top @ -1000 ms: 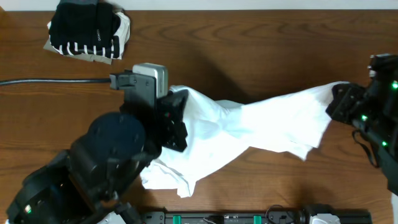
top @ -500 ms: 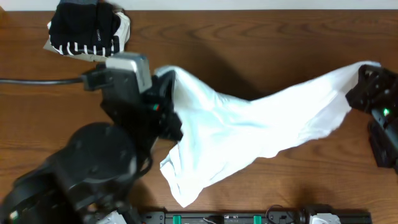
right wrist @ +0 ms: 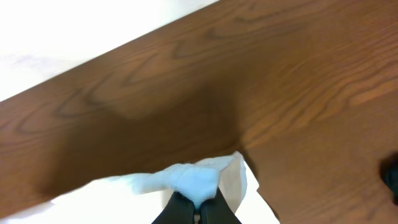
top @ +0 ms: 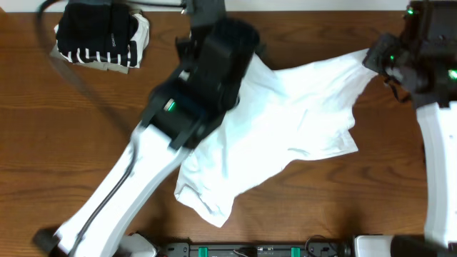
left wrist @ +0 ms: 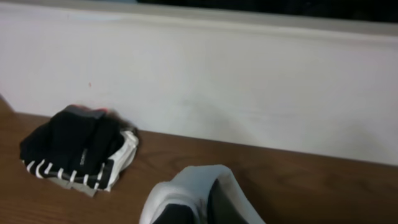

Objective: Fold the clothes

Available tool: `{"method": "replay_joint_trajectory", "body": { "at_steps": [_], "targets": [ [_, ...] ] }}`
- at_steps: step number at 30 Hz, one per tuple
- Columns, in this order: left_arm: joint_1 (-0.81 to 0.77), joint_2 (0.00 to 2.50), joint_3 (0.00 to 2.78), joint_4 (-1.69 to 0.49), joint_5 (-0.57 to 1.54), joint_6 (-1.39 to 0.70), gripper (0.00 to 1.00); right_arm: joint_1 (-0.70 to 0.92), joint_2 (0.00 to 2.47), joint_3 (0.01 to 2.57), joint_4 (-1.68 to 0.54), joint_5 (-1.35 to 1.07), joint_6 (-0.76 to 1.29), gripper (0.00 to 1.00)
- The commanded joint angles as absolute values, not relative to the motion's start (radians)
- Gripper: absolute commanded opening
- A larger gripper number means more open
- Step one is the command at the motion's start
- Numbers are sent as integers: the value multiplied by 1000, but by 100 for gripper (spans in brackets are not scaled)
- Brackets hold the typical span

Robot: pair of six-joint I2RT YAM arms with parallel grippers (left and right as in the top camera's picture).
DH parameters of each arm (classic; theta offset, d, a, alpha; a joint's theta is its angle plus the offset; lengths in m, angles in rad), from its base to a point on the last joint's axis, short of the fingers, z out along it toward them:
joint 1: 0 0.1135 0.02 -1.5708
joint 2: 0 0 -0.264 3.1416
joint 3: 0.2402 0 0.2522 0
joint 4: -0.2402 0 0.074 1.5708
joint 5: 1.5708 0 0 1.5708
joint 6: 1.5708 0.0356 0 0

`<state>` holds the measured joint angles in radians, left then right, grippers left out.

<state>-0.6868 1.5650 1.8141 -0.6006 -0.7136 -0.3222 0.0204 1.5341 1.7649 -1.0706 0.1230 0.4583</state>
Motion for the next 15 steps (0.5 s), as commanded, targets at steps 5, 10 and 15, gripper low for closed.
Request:
{"method": "replay_joint_trajectory", "body": {
  "at_steps": [5,10,15],
  "targets": [
    [-553,1768,1826,-468,-744,-307,8,-9,1697,1769,-1005,168,501,1],
    [-492,1884,1826,-424,-744,-308,13,-8,1804,1769,-967,169,501,2],
    [-442,1967,1826,-416,-741,-308,14,-8,1901,1769,-923,169,501,2]
  ]
}}
